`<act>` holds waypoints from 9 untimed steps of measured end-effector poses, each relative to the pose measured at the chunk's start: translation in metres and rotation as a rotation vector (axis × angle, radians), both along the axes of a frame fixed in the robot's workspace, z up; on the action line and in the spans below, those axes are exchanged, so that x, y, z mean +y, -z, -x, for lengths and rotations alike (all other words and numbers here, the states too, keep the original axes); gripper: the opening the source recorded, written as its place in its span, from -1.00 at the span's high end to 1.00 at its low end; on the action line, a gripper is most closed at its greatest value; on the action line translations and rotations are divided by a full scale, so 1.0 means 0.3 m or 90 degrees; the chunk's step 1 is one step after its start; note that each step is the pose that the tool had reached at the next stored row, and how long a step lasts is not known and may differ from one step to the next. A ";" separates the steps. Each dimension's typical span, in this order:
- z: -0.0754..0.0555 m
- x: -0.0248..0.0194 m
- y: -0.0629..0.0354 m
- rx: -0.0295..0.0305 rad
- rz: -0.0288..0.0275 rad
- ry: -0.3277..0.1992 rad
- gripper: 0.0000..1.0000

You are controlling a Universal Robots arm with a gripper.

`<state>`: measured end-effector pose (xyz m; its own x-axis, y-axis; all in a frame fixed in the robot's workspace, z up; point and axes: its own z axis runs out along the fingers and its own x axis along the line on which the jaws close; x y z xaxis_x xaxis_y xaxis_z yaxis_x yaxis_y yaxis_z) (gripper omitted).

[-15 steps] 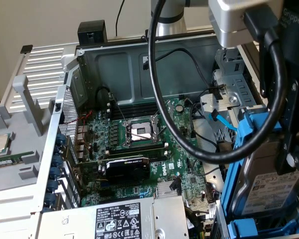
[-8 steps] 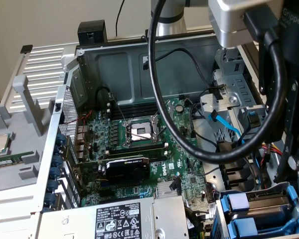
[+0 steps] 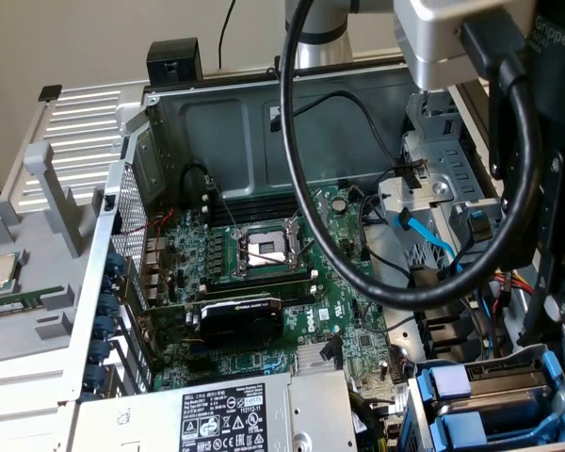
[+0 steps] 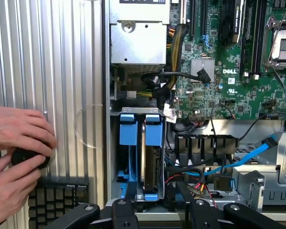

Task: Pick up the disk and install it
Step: 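Insert the first disk wire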

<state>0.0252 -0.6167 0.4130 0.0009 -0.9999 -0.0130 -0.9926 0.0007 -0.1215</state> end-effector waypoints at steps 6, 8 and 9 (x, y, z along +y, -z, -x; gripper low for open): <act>0.000 0.000 0.000 0.0000 0.0000 0.000 -0.05; 0.000 0.000 0.000 0.0000 0.0000 0.000 -0.18; 0.000 0.001 0.000 0.0000 -0.0001 0.000 -0.18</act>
